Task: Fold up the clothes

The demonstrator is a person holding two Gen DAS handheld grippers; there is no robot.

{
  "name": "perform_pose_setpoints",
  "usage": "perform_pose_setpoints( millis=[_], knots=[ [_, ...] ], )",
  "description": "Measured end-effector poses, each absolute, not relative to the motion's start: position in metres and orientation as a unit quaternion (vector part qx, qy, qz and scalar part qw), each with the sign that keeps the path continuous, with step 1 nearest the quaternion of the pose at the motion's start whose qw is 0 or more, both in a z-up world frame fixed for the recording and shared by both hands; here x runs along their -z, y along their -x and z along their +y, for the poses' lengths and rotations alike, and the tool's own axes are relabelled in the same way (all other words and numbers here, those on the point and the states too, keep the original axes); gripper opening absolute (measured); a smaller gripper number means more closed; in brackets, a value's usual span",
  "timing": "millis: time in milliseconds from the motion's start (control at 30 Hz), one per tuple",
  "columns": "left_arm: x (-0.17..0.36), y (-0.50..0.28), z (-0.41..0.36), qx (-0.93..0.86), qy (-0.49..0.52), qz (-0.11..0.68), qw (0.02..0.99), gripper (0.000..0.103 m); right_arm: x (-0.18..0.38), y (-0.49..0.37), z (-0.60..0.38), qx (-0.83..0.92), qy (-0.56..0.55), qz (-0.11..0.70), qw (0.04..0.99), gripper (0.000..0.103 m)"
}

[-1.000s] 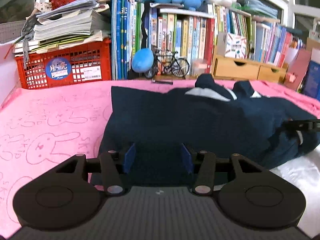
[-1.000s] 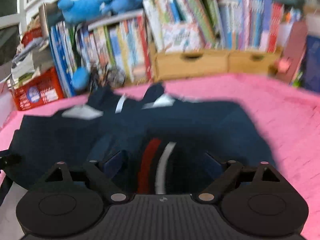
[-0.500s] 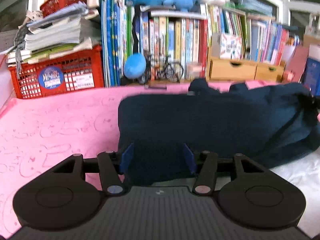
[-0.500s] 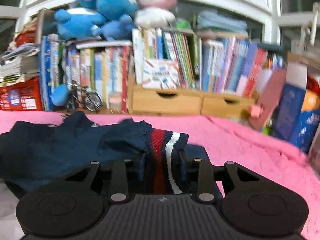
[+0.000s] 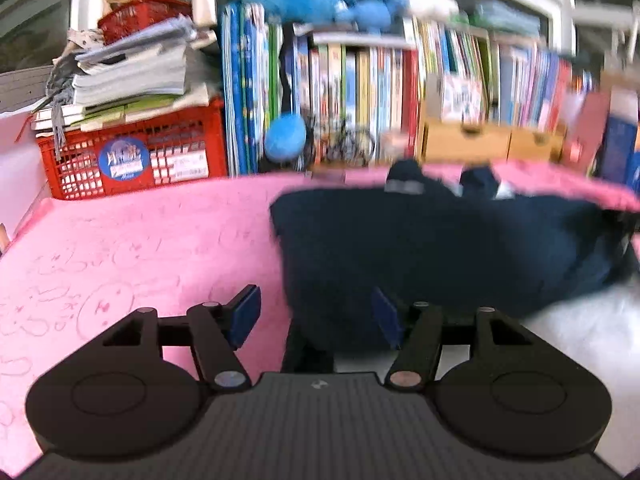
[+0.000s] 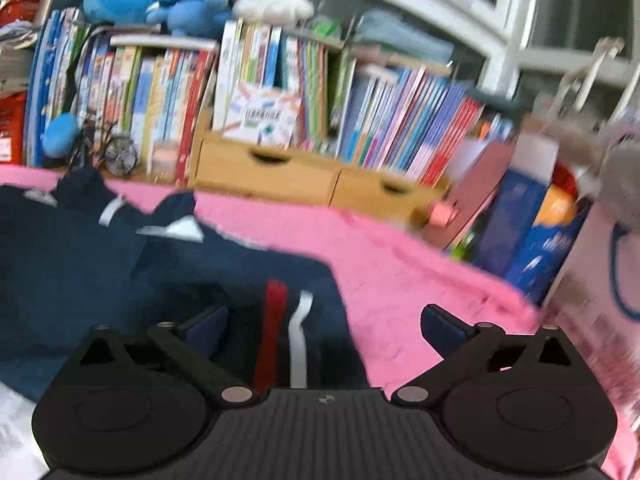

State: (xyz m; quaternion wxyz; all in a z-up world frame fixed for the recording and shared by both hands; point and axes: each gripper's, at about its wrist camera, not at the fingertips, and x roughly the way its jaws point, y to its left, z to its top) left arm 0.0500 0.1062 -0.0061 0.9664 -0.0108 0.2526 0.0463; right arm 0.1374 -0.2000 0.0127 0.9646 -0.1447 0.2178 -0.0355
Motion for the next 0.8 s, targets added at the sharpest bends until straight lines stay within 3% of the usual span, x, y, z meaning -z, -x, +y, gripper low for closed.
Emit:
perform_pose_setpoints(
  millis=[100,233,400,567,733,800],
  knots=[
    [0.004,-0.061,0.100,-0.046,0.004,0.246,0.968,0.062,-0.015,-0.143,-0.197,0.050,0.156,0.210,0.964,0.103],
    [0.027,-0.072,0.096,-0.072,-0.033,0.297,0.952,0.062,-0.010,-0.144,-0.205,0.033,0.138,0.218,0.966,0.103],
    [0.039,-0.056,0.108,-0.075,-0.022,0.310,0.948,0.072,0.001,-0.129,-0.219,-0.070,0.087,0.237,0.965,0.103],
    [0.037,-0.039,0.116,-0.081,-0.035,0.314,0.945,0.074,0.026,-0.145,-0.230,-0.069,0.101,0.312,0.942,0.103],
    [0.025,-0.033,0.119,-0.096,-0.026,0.287,0.953,0.073,-0.022,-0.126,-0.212,-0.095,0.089,0.252,0.959,0.100],
    [0.026,-0.039,0.120,-0.111,-0.028,0.282,0.953,0.074,-0.045,-0.119,-0.183,-0.145,0.094,0.219,0.960,0.093]
  ],
)
